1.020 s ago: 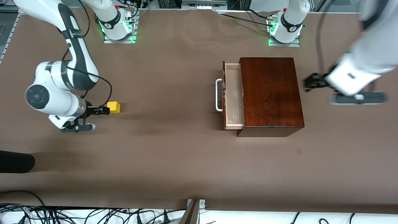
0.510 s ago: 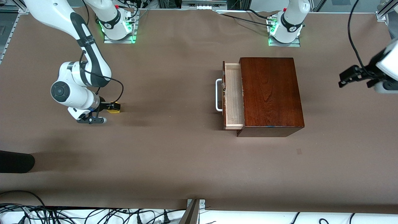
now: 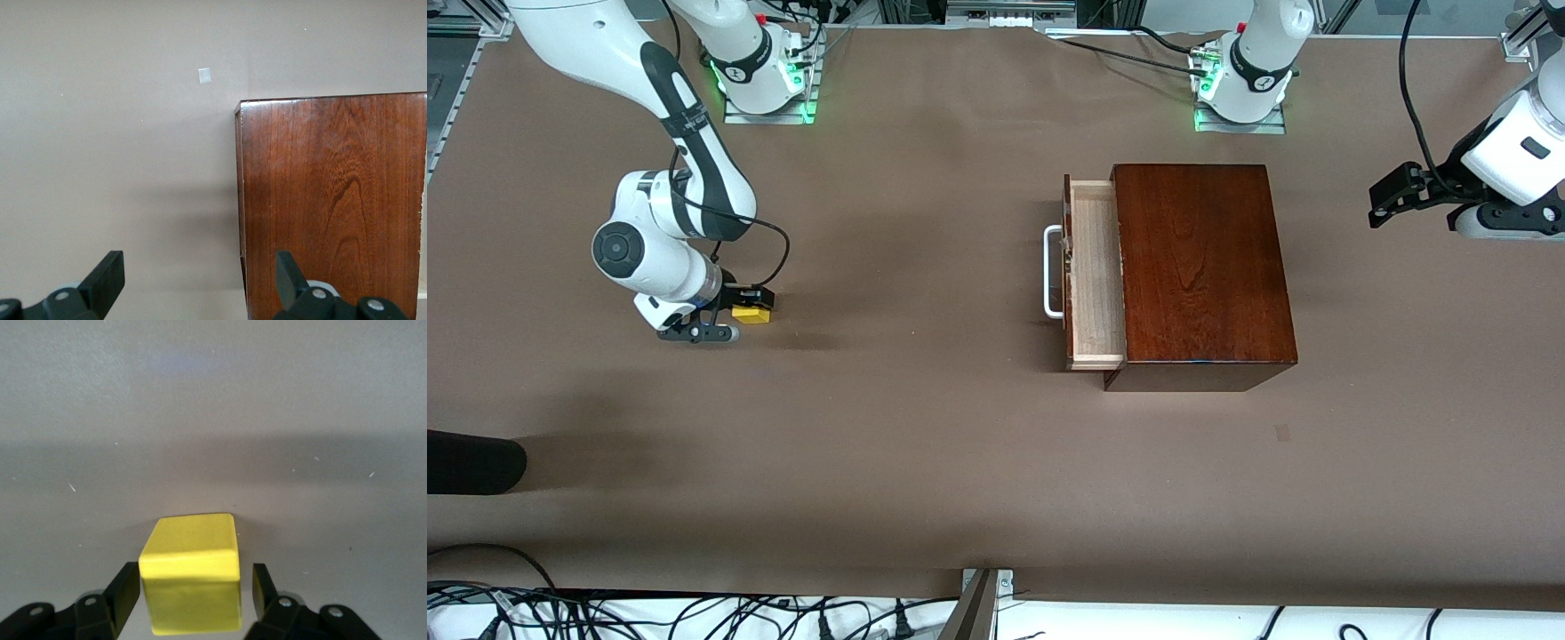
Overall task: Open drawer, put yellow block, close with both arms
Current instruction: 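Grasp the yellow cube with the right gripper, then carry the yellow cube with the right gripper over the open drawer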
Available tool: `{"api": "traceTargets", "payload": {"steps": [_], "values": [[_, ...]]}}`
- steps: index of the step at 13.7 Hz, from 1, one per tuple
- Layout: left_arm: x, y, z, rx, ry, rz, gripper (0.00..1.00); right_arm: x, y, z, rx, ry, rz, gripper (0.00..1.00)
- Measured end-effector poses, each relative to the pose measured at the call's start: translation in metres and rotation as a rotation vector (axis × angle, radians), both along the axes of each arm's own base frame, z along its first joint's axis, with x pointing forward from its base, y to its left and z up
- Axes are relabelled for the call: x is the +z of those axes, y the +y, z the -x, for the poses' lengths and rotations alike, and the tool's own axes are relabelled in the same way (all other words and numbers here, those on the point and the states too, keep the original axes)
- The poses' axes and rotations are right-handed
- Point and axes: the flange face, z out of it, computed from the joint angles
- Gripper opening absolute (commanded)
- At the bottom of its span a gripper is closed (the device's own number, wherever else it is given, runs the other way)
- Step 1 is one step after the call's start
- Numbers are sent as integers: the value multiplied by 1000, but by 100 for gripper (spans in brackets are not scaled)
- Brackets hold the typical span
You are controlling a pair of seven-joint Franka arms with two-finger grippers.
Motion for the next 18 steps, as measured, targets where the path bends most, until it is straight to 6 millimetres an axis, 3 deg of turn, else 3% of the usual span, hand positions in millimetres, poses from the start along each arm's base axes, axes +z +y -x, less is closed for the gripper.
{"api": "traceTargets", "payload": {"steps": [1,4,5,7,9,11,14,18], "values": [[0,0,0,1,0,0,100,0,0,0,0,-2,0,3],[0,2,0,14,1,0,100,15,8,-13,14,-17,-9,0],[0,2,0,25,1,-1,100,33,18,-25,31,-6,-19,0],[0,-8,1,49,-1,-3,100,96,51,-55,86,14,-49,0],[1,-22,2,59,-3,-4,100,173,104,-77,174,-32,-81,0],[1,-26,2,62,-4,-5,100,219,167,-76,275,-86,-102,0],[1,-27,2,61,-4,-5,100,236,262,-48,430,-111,-131,0],[1,-26,2,62,-5,-5,100,241,409,12,728,-146,-199,0]]}}
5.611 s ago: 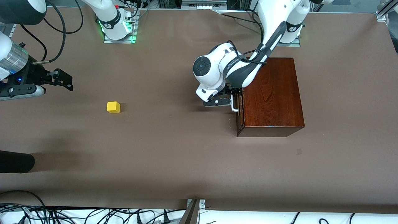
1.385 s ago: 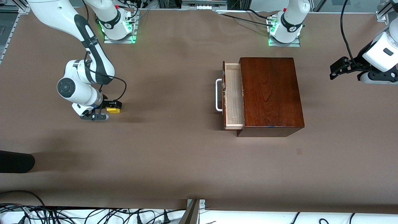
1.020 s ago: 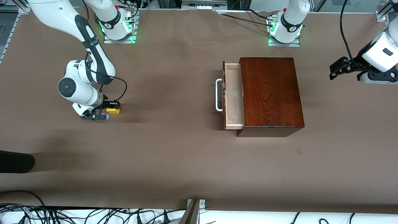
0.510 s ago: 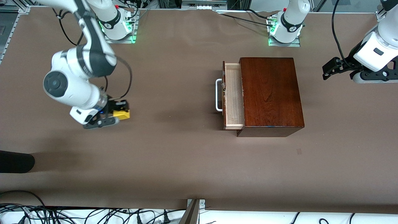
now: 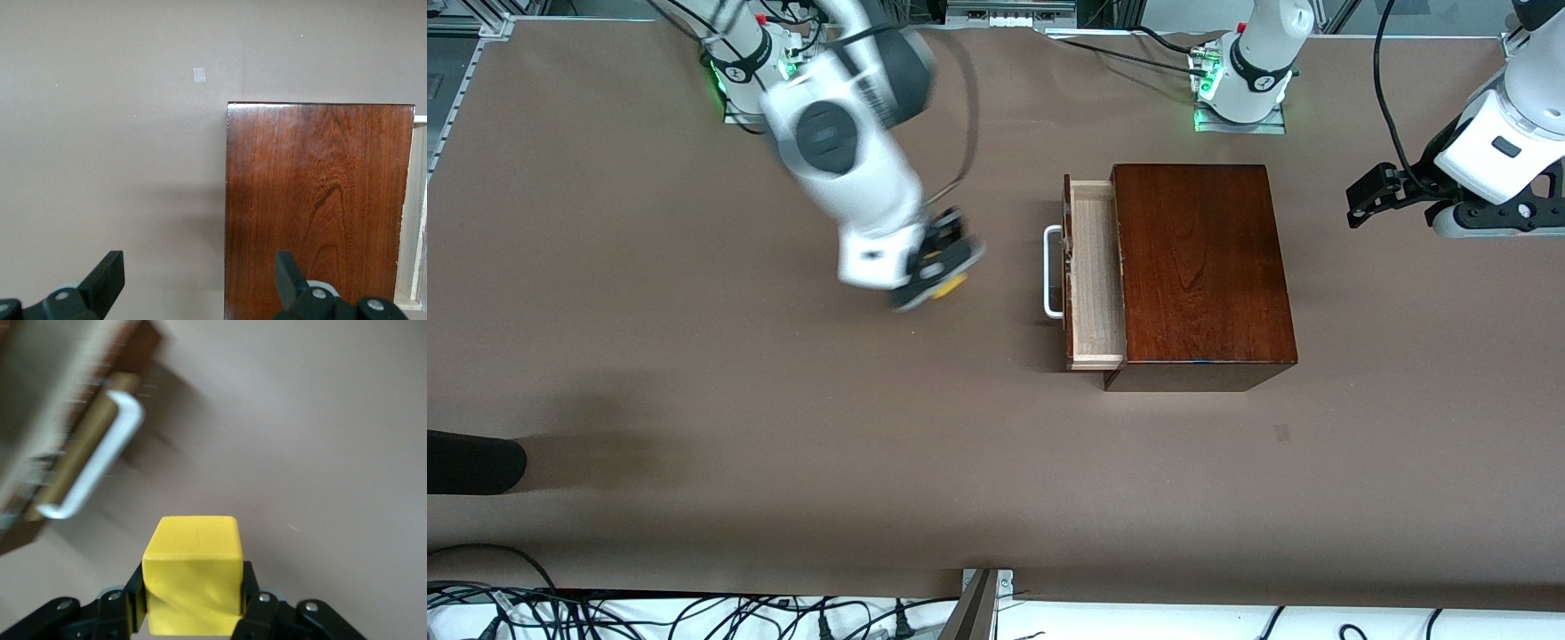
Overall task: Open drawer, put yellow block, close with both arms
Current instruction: 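Carry the yellow cube with the right gripper over the open drawer, then lower the cube into the drawer and open the right gripper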
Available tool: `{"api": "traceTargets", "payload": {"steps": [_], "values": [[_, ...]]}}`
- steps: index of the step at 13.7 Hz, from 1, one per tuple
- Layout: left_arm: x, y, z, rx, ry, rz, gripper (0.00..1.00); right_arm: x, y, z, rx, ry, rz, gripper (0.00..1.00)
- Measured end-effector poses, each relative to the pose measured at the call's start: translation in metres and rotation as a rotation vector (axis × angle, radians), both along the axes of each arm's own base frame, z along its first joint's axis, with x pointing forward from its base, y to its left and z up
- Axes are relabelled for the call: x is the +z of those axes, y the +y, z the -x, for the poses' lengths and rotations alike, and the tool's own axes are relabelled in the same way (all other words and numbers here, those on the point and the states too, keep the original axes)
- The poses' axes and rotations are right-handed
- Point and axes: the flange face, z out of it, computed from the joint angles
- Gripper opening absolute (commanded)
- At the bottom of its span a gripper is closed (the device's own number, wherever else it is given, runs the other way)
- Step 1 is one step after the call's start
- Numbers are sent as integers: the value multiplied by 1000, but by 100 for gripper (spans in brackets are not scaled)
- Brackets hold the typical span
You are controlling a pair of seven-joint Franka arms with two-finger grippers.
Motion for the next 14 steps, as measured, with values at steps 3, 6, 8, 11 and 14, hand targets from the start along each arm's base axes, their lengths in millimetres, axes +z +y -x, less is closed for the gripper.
{"api": "traceTargets", "payload": {"steps": [3,6,8,11,14], "values": [[0,2,0,5,0,0,100,8,82,34,215,-93,-22,0],[0,2,0,4,0,0,100,4,139,71,379,-166,-12,0],[0,2,0,4,0,0,100,-4,166,96,476,-205,15,0],[0,2,0,4,0,0,100,-23,187,112,631,-249,59,0],[0,2,0,4,0,0,100,-40,193,105,731,-277,69,0]]}}
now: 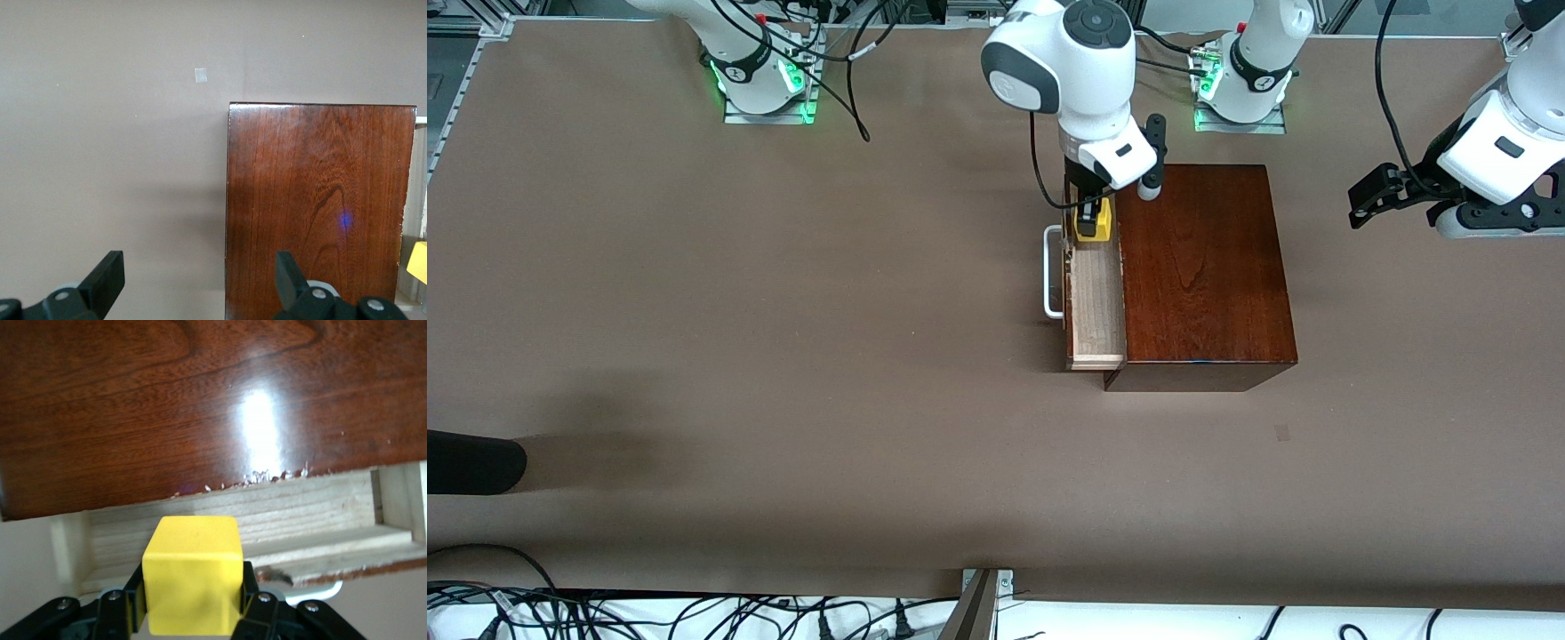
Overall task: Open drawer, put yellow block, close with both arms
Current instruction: 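Lower the cube into the drawer and open the right gripper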
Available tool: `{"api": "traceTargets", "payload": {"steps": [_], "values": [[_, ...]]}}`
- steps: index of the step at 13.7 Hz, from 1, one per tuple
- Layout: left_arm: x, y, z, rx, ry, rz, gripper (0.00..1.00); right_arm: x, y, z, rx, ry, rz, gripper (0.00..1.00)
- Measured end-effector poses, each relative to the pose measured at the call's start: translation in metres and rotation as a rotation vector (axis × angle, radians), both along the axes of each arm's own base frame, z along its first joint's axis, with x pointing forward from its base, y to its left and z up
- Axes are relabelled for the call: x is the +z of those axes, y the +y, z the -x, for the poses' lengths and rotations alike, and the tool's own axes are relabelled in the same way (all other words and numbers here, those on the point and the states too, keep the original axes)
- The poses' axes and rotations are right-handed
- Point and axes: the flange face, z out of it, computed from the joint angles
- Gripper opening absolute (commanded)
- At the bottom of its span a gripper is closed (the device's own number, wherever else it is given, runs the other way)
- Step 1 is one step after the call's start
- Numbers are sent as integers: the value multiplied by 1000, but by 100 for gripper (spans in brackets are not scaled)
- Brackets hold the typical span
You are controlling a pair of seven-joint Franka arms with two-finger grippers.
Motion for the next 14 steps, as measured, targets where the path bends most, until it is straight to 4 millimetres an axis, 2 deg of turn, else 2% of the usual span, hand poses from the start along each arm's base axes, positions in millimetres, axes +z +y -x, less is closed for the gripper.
{"api": "traceTargets", "payload": {"steps": [10,14], "values": [[0,0,0,0,0,0,100,-51,9,-2,82,-15,35,0],[0,0,0,0,0,0,100,-65,10,-2,99,-15,48,0]]}}
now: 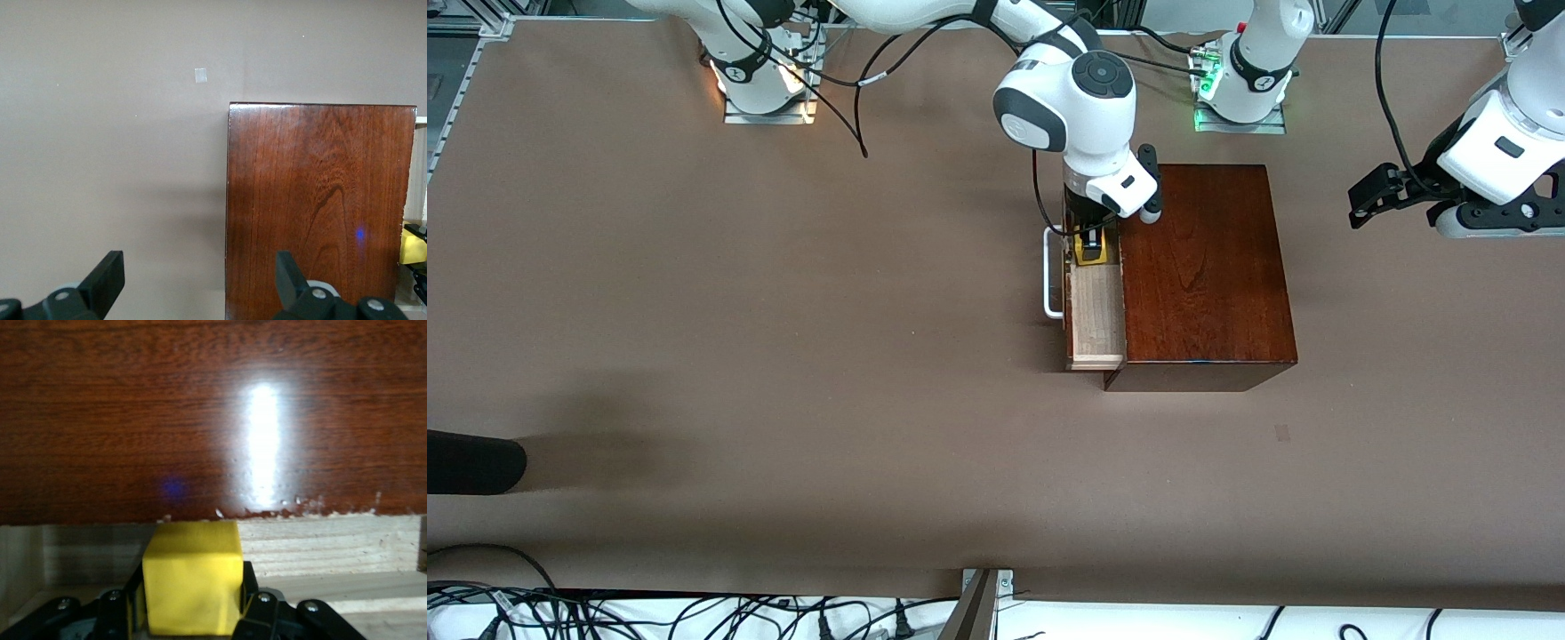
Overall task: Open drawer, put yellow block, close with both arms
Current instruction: 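Lower the cube into the drawer and open the right gripper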
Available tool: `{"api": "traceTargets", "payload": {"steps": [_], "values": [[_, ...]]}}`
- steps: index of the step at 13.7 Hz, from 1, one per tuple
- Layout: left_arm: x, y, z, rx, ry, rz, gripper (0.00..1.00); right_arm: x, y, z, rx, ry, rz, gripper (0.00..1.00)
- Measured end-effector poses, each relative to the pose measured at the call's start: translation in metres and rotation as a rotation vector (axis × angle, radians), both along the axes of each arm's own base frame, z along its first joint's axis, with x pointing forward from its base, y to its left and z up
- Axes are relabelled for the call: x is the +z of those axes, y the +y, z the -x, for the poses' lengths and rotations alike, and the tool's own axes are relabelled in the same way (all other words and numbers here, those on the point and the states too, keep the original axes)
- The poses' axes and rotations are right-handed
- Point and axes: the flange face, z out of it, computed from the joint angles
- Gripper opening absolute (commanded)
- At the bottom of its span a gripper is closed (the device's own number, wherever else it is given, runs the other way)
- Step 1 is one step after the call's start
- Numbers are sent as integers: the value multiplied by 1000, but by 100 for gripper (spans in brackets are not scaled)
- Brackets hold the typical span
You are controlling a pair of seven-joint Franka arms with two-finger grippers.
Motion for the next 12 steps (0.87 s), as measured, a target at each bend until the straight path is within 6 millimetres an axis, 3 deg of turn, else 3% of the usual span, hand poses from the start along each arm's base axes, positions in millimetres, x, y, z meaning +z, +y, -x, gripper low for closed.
{"api": "traceTargets", "payload": {"steps": [3,4,5,12], "values": [[0,0,0,0,0,0,100,-6,2,1,3,1,1,8],[0,0,0,0,0,0,100,-6,2,1,3,1,1,33],[0,0,0,0,0,0,100,-6,2,1,3,1,1,99],[0,0,0,0,0,0,100,-3,-1,-6,-6,-7,-1,100]]}}
